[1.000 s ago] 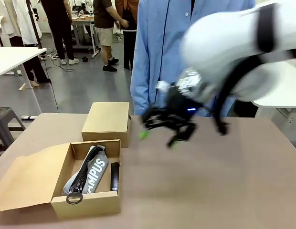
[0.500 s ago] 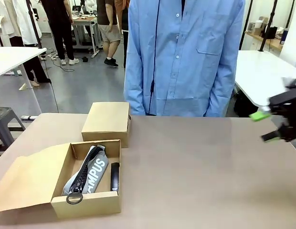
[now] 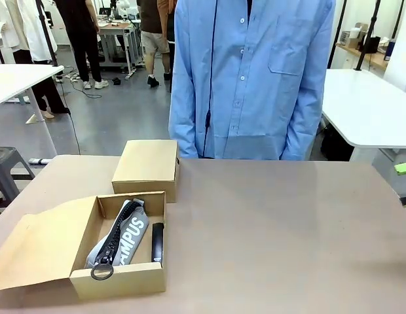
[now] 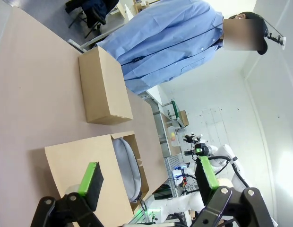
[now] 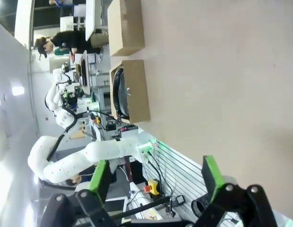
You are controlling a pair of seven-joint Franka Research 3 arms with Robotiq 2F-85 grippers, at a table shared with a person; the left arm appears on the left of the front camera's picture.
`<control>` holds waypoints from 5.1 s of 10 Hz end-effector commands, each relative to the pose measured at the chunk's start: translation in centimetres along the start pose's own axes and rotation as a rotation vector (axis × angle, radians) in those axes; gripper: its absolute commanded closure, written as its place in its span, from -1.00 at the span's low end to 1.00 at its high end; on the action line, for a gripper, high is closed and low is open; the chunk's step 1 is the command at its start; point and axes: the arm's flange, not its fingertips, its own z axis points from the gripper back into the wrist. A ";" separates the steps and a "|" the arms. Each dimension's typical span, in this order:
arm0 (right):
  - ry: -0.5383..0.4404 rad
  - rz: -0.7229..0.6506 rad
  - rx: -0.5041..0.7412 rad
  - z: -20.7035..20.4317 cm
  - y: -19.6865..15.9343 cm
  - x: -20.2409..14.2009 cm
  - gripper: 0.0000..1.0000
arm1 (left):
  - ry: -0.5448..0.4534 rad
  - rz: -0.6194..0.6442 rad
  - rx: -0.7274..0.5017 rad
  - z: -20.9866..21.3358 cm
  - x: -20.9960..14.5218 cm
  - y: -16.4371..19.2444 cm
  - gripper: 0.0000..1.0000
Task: Place items inside the box.
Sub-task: Pick up a Pencil pouch or Stapler and place it inside the Mailer Box closest to the robot, then close the lid of the Mailer Box closest to the robot.
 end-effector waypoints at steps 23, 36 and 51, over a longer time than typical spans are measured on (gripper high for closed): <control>0.002 0.008 0.013 -0.1 1.5 -0.1 -1.00 | 0.161 -1.502 -0.313 -15.5 -11.1 -0.5 -1.00; 0.002 0.008 0.013 -0.1 1.5 -0.1 -1.00 | 0.353 -1.422 -0.260 -8.0 -0.6 9.8 -1.00; 0.002 0.008 0.013 -0.1 1.5 -0.1 -1.00 | 0.472 -1.260 -0.432 -15.7 -5.7 16.6 -1.00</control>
